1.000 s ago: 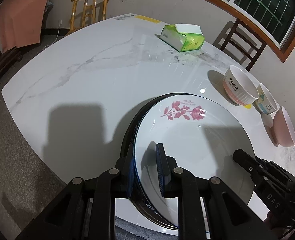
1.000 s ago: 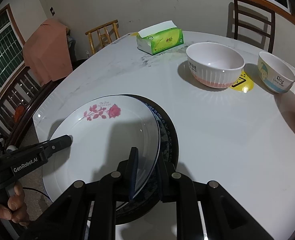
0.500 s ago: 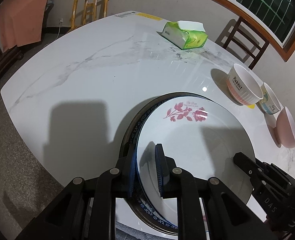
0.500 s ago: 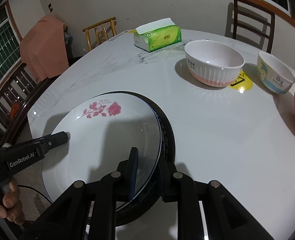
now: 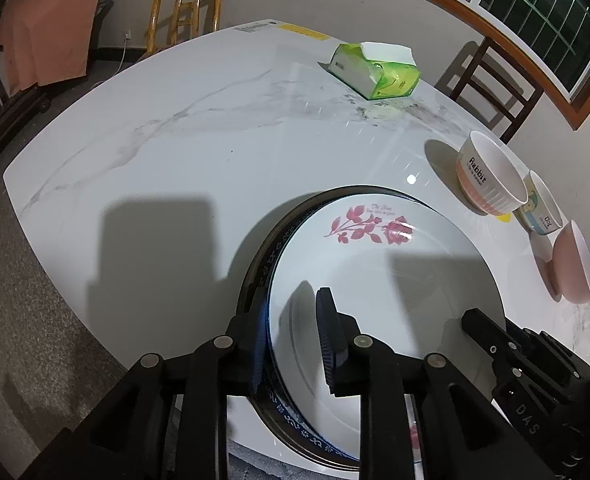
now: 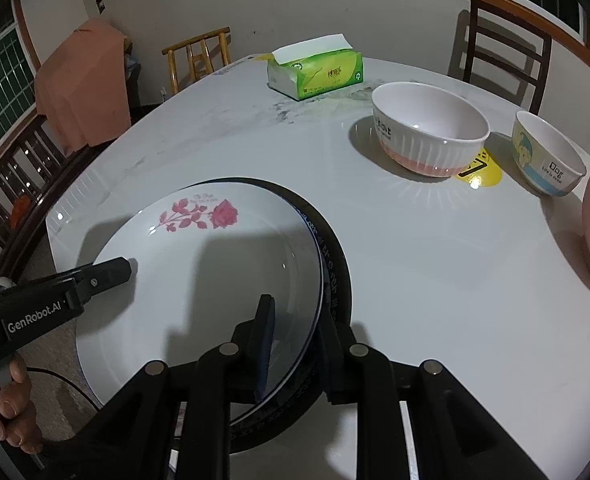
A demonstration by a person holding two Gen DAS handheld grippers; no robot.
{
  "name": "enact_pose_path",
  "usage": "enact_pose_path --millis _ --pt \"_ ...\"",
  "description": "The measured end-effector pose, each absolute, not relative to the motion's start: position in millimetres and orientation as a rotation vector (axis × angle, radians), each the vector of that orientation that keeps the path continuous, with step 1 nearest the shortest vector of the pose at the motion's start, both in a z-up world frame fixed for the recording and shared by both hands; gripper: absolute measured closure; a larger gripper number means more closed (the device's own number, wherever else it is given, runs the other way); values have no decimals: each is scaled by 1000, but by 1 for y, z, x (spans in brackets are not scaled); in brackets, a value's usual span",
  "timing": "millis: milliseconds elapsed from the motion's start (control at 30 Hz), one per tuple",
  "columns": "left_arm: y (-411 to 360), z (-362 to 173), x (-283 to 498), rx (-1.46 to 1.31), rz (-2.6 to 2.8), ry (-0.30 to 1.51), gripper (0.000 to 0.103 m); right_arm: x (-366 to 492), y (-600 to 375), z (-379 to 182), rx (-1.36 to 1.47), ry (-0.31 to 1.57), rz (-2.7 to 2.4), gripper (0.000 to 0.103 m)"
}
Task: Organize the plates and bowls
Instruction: 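Lower the pink-flower plate flat onto the stack and open both grippers, then lift both open grippers away from the plates toward the pink-rimmed bowl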
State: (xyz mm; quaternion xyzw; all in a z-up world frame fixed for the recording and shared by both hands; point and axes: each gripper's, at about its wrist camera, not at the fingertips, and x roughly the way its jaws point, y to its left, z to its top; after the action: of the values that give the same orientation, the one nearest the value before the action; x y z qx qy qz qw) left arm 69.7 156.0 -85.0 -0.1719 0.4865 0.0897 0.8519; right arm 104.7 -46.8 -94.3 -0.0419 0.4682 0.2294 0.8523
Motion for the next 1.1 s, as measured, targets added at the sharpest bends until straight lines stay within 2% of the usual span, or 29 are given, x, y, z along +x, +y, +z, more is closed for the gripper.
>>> enact_pose_path --millis 200,367,600,767,1100 --pt "156 -83 68 -367 195 1024 80 101 -38 -93 -154 986 468 76" --pt "153 -82 70 -346 196 1027 73 100 -36 -92 -173 995 467 71" --pt "146 -80 72 -292 210 1040 68 99 -35 -91 -188 1002 470 70" --pt "139 -70 74 -206 239 1005 55 98 -33 -89 -200 993 469 68" --pt "129 -65 72 -181 232 986 52 94 -35 -84 -203 981 473 68"
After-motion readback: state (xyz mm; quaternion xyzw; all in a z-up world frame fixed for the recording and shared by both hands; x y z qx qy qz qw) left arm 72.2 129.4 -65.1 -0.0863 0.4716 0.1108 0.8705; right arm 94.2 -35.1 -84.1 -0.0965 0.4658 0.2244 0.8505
